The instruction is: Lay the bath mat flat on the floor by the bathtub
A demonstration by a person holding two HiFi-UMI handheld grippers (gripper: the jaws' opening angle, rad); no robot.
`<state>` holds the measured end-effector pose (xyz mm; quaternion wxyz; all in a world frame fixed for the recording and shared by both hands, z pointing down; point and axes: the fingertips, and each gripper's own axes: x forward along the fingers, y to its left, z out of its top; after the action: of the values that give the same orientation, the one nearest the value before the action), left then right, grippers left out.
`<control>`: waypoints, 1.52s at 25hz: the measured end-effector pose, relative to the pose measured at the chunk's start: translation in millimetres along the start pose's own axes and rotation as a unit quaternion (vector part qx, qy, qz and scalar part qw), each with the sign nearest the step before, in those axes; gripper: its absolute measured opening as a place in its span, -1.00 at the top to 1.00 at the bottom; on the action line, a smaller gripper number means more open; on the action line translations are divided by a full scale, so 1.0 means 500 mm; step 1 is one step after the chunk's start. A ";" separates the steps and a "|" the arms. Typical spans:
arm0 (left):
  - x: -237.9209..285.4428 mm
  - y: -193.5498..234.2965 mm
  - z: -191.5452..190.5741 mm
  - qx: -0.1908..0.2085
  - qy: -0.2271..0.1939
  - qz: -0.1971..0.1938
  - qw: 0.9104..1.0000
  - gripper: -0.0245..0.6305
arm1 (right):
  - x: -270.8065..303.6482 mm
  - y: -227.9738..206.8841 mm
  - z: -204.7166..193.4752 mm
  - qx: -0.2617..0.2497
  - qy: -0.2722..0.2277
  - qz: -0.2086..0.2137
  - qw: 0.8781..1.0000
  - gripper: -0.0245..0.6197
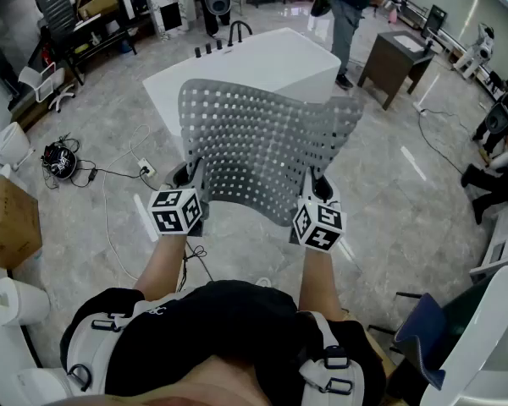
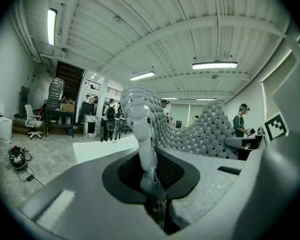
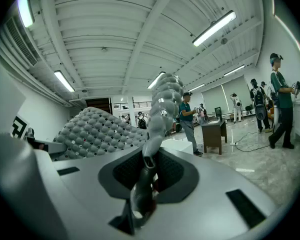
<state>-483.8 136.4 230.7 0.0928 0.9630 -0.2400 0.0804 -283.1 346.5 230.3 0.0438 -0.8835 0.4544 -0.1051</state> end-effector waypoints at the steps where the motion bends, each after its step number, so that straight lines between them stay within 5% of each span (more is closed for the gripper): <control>1: -0.002 -0.006 -0.003 0.001 0.000 0.000 1.000 0.81 | -0.004 -0.005 -0.004 0.001 0.002 -0.002 1.000 0.73; 27: 0.110 -0.147 0.003 0.021 -0.008 -0.029 0.999 0.80 | 0.037 -0.146 0.026 0.008 -0.004 -0.001 1.000 0.71; 38: 0.184 -0.159 -0.011 -0.002 -0.007 -0.026 1.000 0.80 | 0.109 -0.192 0.032 0.006 -0.003 0.009 1.000 0.70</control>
<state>-366.0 165.6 243.3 0.0947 0.9692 -0.2161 0.0705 -172.3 358.0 239.2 0.0512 -0.8796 0.4614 -0.1042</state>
